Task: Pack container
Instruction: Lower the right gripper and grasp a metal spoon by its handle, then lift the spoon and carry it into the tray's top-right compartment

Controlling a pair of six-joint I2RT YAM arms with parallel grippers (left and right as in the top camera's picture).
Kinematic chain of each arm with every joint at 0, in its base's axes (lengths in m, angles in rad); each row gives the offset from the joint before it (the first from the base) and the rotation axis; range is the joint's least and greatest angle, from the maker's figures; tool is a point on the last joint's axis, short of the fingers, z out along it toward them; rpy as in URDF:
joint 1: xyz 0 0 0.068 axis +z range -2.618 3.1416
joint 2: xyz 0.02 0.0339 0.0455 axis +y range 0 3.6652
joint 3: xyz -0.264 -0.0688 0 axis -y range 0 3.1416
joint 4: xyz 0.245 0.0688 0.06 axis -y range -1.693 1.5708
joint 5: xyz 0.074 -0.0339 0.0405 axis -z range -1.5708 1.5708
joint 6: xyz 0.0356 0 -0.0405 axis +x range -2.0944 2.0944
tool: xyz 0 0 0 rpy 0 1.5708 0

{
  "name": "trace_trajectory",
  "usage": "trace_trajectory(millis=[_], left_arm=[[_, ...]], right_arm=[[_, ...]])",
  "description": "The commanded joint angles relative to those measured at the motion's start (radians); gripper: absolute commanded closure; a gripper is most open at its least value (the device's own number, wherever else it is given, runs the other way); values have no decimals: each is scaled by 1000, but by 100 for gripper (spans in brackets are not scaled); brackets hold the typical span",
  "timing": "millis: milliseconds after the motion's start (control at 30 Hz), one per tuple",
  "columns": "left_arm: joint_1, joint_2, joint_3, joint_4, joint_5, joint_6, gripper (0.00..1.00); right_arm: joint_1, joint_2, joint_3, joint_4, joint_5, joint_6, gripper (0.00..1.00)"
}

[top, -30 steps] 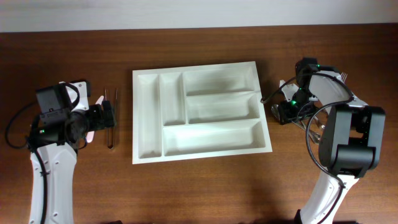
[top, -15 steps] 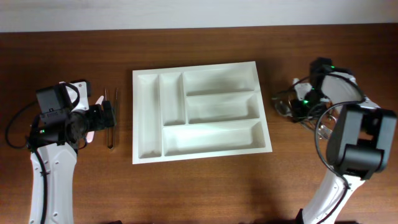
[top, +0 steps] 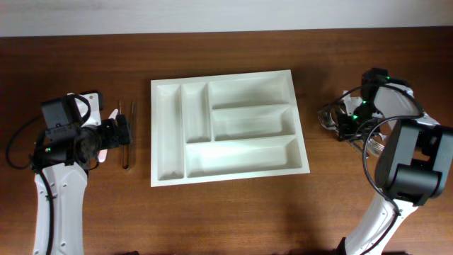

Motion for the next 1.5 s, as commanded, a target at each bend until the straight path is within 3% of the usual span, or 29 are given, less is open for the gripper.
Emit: trace_trajectory(millis=[0, 367, 800, 1267, 1467], left_arm=[[5, 5, 22, -2, -8, 16, 1], [5, 5, 22, -2, -7, 16, 1], [5, 5, 22, -2, -7, 16, 1], [5, 5, 22, -2, -7, 16, 1], [5, 5, 22, -2, -8, 16, 1]], right_arm=[[40, 19, -5, 4, -18, -18, 62], [92, 19, -6, -16, -18, -21, 68], [92, 19, -3, 30, -18, 105, 96], [92, -42, 229, -146, -31, 145, 96], [144, -109, 456, -297, -148, 144, 96]])
